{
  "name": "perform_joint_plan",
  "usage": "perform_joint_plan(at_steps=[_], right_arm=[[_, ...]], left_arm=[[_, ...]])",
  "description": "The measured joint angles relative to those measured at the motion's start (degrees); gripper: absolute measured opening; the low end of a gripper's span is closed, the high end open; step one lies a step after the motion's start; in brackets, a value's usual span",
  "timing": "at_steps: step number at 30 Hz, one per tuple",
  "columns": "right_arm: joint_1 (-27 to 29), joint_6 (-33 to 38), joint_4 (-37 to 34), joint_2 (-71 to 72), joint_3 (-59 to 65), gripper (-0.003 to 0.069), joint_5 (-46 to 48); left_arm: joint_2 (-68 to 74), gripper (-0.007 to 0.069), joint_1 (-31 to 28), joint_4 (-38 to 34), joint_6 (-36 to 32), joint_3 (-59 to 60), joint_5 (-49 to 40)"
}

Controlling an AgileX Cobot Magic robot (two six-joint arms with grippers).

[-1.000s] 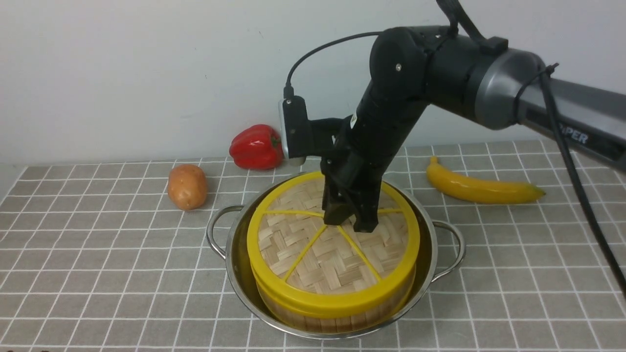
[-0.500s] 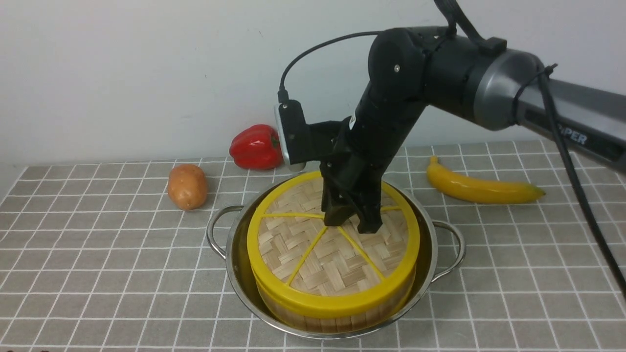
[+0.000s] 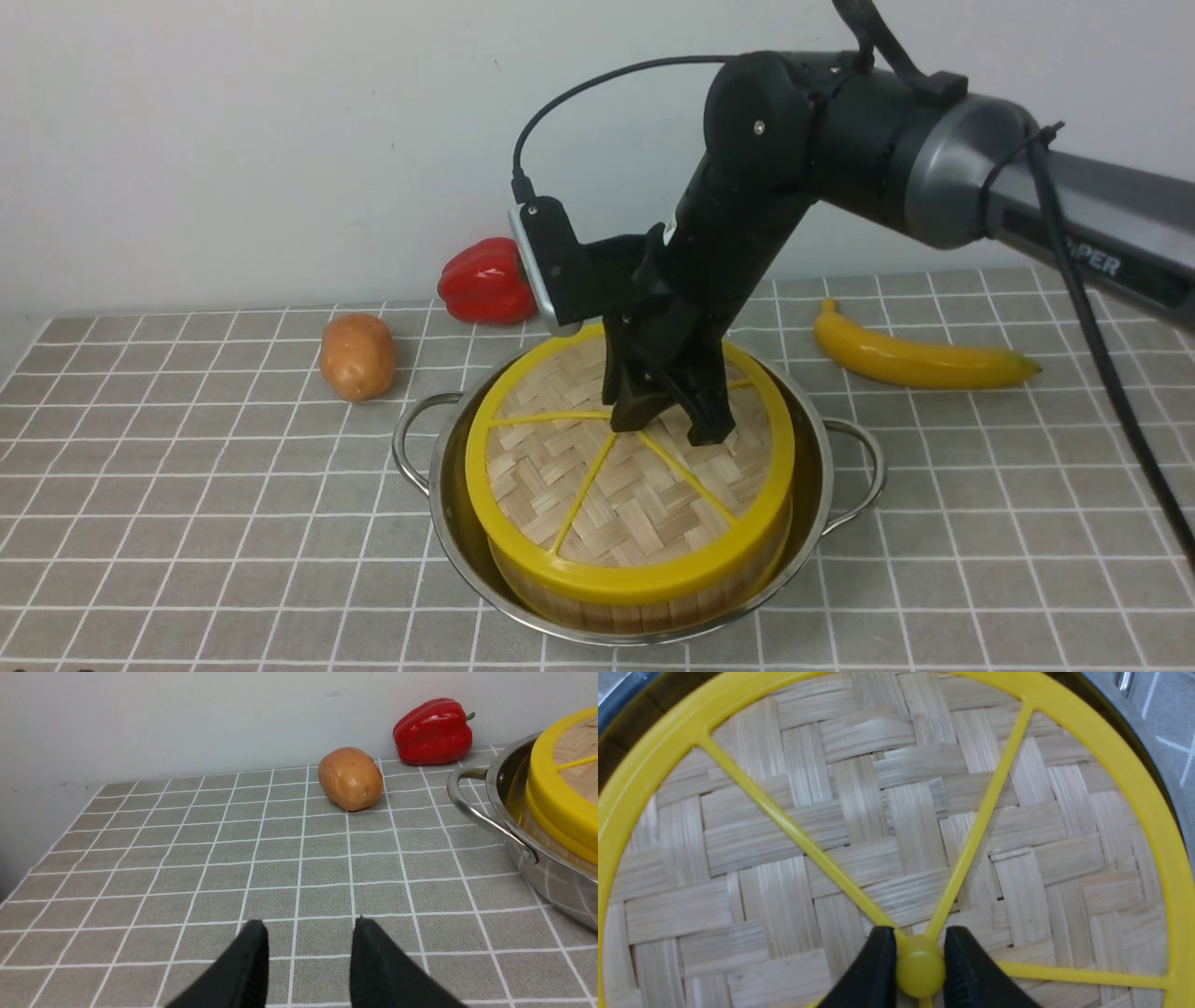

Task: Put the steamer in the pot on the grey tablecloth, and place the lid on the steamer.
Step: 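Place the bamboo steamer lid onto the steamer basket in the pot with the right gripper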

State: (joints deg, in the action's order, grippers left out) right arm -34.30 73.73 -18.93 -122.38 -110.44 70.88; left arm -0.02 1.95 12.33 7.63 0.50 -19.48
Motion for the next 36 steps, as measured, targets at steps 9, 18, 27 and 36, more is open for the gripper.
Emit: perform_joint_plan(at_steps=[9,18,27,36], right_arm=[[0.2,0.0,0.6,-0.8,0.0,0.0144,-1.7],[0.3,-0.1,0.0,-1.7,-0.4,0.0144,-2.1],[0.3,-7.8,0.2,-1.7,-0.4,0.0166,-2.8],[0.3,-16.3,0.6,0.5,-0.4,0.0437,-3.7]], left_arm=[[0.0,0.0243,0.0,0.0,-0.1,0.0,0.0],[0.0,0.0243,0.0,0.0,-0.1,0.0,0.0],[0.0,0.0243,0.0,0.0,-0.1,0.0,0.0],[0.0,0.0243,0.0,0.0,-0.1,0.0,0.0]])
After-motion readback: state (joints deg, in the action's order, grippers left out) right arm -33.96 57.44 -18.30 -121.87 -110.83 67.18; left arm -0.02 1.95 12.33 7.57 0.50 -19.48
